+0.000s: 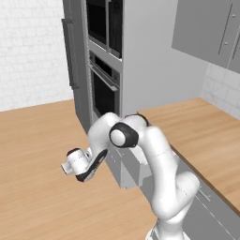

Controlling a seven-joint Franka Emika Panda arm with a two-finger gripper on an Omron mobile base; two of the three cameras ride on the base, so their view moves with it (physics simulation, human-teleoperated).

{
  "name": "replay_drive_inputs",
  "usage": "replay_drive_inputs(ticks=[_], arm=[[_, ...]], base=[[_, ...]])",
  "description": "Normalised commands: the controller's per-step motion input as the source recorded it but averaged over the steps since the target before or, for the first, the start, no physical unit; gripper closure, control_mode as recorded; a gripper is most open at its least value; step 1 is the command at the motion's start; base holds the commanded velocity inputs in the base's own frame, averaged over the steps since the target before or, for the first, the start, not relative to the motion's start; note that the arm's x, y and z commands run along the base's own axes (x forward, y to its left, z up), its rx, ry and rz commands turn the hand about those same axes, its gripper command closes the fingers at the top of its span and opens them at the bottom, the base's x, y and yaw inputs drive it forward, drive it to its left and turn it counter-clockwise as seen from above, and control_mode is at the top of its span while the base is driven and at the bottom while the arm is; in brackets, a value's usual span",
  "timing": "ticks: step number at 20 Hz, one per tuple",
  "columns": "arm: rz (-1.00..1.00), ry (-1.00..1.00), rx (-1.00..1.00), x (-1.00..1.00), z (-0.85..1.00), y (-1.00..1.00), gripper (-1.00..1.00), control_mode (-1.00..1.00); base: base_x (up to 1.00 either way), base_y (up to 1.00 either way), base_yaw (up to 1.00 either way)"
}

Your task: Take a straw from the drawer in front and place it inside the glass cup on the dining counter.

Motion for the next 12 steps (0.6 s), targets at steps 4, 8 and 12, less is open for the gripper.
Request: replay_drive_inputs(ticks=[4,8,12], arm=[[-0.09,-0.37,0.08,-0.19,0.76,-0.25,-1.00,-1.00],[-0.10,-0.41,0.16,-0.19,0.62,-0.26,-1.00,-1.00],[-0.03,-0.36,0.21,-0.07,0.70,-0.36,-1.00,-1.00]], base=[[0.00,0.00,0.00],[0.00,0.00,0.00],[0.00,0.00,0.00]])
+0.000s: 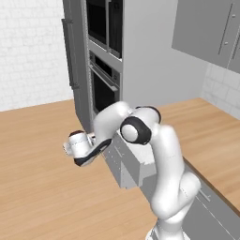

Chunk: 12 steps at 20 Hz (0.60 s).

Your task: Take a straw from the drawer in front and place it inside the glass cup on the dining counter.

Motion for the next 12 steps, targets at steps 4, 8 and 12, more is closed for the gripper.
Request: replay_drive_inputs(ticks=[4,8,12], arm=[[-0.01,-0.30,0.27,-0.07,0.51,-0.59,-1.00,-1.00],[0.00,-0.30,0.33,-0.24,0.28,-0.80,-1.00,-1.00],[0.00,-0.16,0.41,-0.05,0.10,-0.72,-1.00,-1.00]], base=[[0.00,0.00,0.00],[0.00,0.00,0.00],[0.00,0.00,0.00]])
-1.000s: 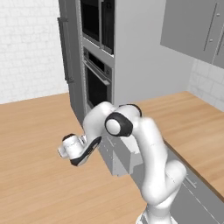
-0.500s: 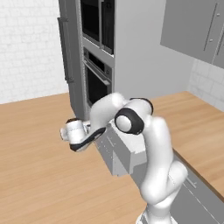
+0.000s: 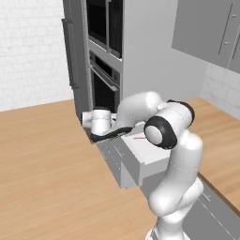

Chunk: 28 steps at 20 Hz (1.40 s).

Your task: Take a straw from the drawer in front and place it inside the glass cup on the dining counter.

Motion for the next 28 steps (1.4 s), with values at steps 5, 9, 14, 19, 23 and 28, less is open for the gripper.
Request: replay_drive_inputs(ticks=[5,9,14,19,23,28], arm=[[0.00,-0.06,0.54,0.00,0.01,-0.65,-1.00,-1.00],[0.00,-0.06,0.67,0.01,-0.03,-0.48,-1.00,-1.00],[0.00,0.00,0.66,0.23,0.00,-0.33,-1.00,-1.00],[0.00,0.00,0.52,0.38,-0.25,-0.11,-1.00,-1.00],[0.02,-0.02,0.27,0.24,-0.36,0.00,-1.00,-1.00],[0.00,-0.07,0.14,0.28,-0.33,0.11,-1.00,-1.00]], base=[[0.00,0.00,0.00],[0.00,0.00,0.00],[0.00,0.00,0.00],[0.00,0.00,0.00],[0.00,0.00,0.00],[0.00,0.00,0.00]])
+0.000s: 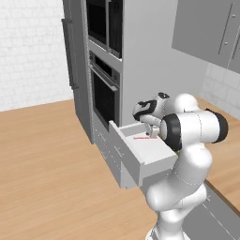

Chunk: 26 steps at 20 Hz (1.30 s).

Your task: Take a straw from the drawer in front and place it inside the glass cup on the dining counter.

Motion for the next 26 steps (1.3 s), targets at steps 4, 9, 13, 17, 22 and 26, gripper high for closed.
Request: replay_drive_inputs(ticks=[4,9,13,17,22,26], arm=[[0.01,-0.02,0.01,0.20,-0.22,0.01,-1.00,-1.00],[0.00,0.00,0.00,0.31,-0.32,0.00,-1.00,-1.00],[0.02,0.00,0.04,0.42,-0.38,0.01,-1.00,-1.00],[0.04,0.01,0.04,0.37,-0.42,0.00,-1.00,-1.00],[0.11,0.00,0.05,0.27,-0.45,0.21,-1.00,-1.00],[0.14,0.04,0.02,0.16,-0.43,0.39,-1.00,-1.00]], base=[[0.00,0.00,0.00],[0.00,0.00,0.00],[0.00,0.00,0.00],[0.00,0.00,0.00],[0.00,0.00,0.00],[0.00,0.00,0.00]])
